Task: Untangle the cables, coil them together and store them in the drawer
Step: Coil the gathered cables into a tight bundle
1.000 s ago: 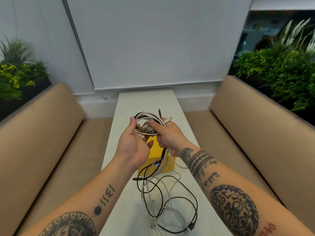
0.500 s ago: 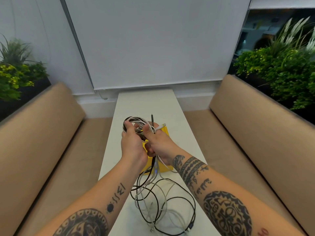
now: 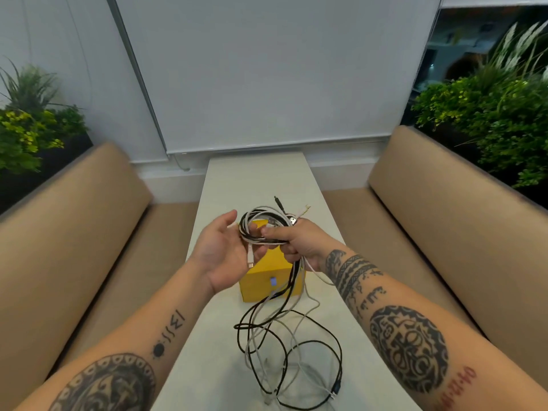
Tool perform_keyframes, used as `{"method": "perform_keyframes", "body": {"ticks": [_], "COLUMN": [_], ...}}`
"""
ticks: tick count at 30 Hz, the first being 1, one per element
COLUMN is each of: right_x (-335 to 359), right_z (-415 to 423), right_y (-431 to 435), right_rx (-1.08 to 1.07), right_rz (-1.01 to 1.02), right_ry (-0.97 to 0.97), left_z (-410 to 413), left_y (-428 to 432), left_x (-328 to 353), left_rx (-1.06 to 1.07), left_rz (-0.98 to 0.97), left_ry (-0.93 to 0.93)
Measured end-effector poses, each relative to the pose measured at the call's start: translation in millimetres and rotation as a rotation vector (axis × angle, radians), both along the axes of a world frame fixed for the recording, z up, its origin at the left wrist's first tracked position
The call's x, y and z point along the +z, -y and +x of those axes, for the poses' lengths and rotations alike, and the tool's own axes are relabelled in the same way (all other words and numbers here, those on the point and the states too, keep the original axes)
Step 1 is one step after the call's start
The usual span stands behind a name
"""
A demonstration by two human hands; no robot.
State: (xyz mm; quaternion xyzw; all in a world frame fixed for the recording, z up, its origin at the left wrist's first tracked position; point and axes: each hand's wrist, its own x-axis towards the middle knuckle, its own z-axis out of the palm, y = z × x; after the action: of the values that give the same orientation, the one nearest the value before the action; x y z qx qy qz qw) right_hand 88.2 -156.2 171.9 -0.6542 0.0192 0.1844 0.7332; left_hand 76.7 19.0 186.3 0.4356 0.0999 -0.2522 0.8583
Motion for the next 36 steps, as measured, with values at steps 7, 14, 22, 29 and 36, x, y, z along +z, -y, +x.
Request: {"method": "perform_keyframes", "body": {"ticks": [7,14,22,29,36], "right_x": [4,12,11,12,15], "right_z": [3,-2,-4,0,2], "right_y": [11,5,0,1,6], "right_rx": [0.181,0.567,0.581,0.489,0.412], "right_rz": [-0.298,-0.606,-0.757,-0.726,-0.849], "right_ry": [-0.006,0.085,0.176,0.337,0.303], "left_z": [13,12,-1,-3,-6], "left_y": [0,-2,12,21,15], "left_x": [-9,4,-12,-21,-21], "left_rx": [-0.174,-0.755,-0.73,-0.318,-0.123], "left_rz": [0.484,0.815,0.744,0.782,0.787], "left_ry": [0.119,0.235,0.155,0.306,0.374]}}
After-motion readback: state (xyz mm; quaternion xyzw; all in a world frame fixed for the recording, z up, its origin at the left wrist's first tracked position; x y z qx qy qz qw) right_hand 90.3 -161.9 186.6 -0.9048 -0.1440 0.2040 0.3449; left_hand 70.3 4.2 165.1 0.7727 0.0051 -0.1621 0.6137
